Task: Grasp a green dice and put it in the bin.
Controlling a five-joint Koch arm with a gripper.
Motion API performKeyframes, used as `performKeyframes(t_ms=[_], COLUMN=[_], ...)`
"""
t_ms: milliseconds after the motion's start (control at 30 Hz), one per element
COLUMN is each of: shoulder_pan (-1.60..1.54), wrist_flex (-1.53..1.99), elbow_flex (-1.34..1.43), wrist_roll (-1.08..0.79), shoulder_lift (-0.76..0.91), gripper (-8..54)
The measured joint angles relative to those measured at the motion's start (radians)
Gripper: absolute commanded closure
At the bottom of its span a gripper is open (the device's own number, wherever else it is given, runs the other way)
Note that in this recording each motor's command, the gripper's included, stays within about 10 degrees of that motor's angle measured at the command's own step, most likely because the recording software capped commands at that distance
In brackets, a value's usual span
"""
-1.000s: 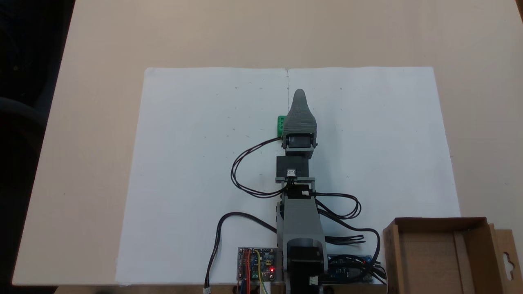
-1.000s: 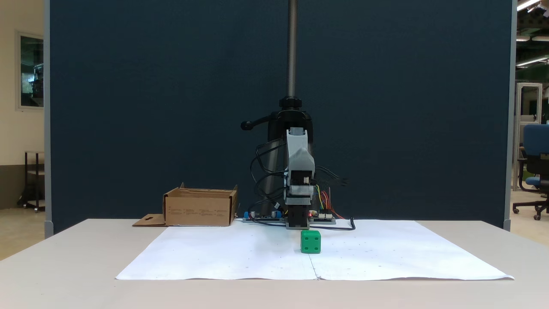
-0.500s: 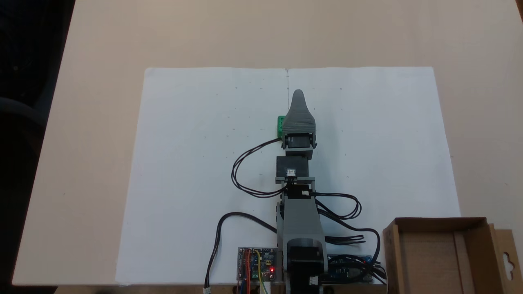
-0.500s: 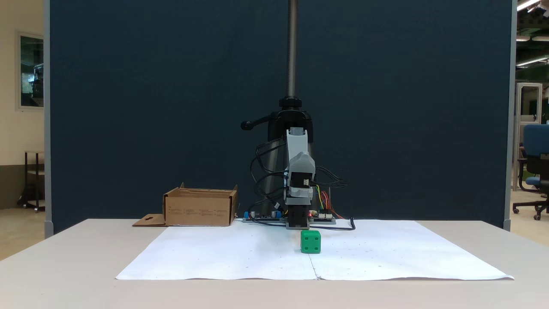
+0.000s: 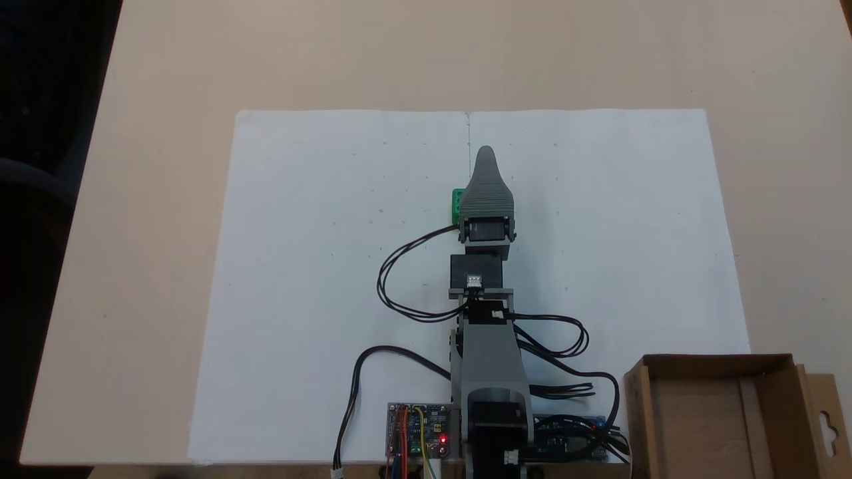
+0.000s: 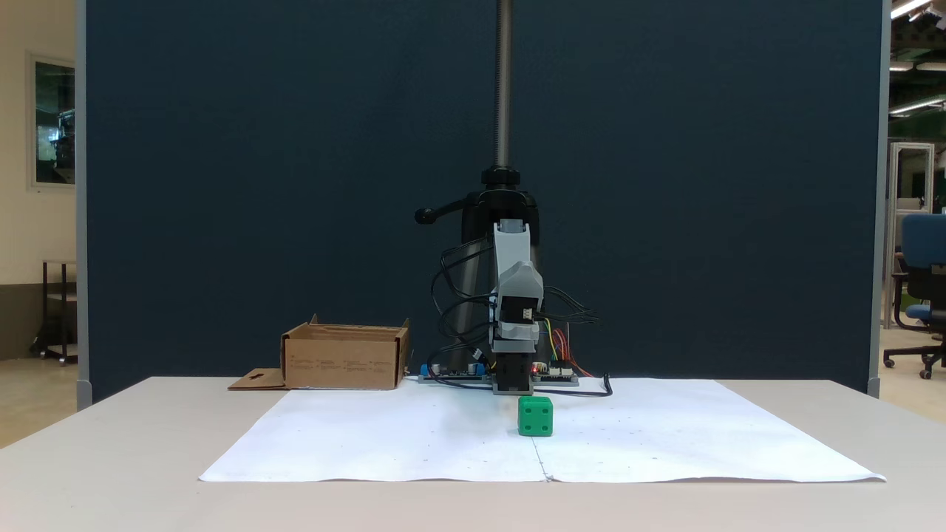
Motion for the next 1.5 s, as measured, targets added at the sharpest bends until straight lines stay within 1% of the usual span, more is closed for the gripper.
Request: performKeyframes(t_ms=[167, 300, 500, 733, 833, 967, 1167, 1500], shoulder_pan=[0.000, 0.000, 0.000, 0.000, 0.000, 0.005, 0.023, 0.048], wrist_flex=[0.011, 0.032, 0.049, 0.092, 0.238, 0.506, 0.902, 1.509], elbow_flex=[0.000, 0.000, 0.000, -0.008, -0.071, -0.262, -0.400, -0.790], wrist_roll=[0.000, 0.000, 0.000, -0.011, -0.015, -0.017, -0.017, -0.015], shoulder_lift=[0.000, 0.002, 0.000, 0.000, 0.002, 0.002, 0.002, 0.000], gripper=[1.1, 2.5, 2.6, 4.1, 4.1, 4.0, 3.9, 4.0])
